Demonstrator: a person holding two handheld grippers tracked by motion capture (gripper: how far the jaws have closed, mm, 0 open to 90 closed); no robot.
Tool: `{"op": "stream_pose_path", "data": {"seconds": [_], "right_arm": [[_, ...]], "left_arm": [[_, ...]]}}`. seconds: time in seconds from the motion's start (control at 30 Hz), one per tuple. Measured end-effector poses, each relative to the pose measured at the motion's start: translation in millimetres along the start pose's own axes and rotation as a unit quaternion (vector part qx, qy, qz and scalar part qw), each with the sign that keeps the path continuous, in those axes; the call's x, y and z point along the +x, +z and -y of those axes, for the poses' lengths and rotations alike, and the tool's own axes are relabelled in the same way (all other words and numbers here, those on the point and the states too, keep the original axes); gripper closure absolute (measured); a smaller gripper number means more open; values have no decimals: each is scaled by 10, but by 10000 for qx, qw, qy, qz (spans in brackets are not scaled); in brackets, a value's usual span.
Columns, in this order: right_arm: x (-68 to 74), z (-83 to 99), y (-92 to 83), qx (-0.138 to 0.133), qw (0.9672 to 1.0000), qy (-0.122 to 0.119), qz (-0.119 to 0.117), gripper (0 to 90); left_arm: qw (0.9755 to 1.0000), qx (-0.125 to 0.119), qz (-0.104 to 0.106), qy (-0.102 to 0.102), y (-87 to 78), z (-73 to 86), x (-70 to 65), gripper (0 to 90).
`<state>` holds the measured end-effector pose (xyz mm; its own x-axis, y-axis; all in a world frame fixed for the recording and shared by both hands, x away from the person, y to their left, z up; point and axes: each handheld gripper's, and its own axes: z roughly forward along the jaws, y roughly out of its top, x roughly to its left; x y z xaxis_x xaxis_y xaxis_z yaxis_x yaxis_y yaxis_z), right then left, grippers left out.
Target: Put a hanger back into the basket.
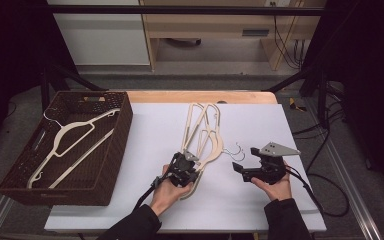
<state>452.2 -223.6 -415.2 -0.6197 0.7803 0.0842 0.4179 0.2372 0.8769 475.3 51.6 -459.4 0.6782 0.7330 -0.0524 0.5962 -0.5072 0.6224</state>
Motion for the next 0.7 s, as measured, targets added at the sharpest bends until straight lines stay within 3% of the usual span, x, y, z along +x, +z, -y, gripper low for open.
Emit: {"op": "stream_pose_path", "data": {"seconds": [0.17,0.33,0.5,0.7], "right_arm": [[7,12,33,53,10000,-41,9,123],[8,13,36,52,10000,-47,10,123],[10,11,29,40,10000,-23,6,123],[13,13,40,41,10000,-36,-11,124]], "left_arm": [[9999,84,-31,110,-22,11,28,787],[9999,-42,-45,120,0,28,21,777],[9999,-61,-26,143,70,52,40,682],[9997,-8,-187,152,67,45,30,780]]}}
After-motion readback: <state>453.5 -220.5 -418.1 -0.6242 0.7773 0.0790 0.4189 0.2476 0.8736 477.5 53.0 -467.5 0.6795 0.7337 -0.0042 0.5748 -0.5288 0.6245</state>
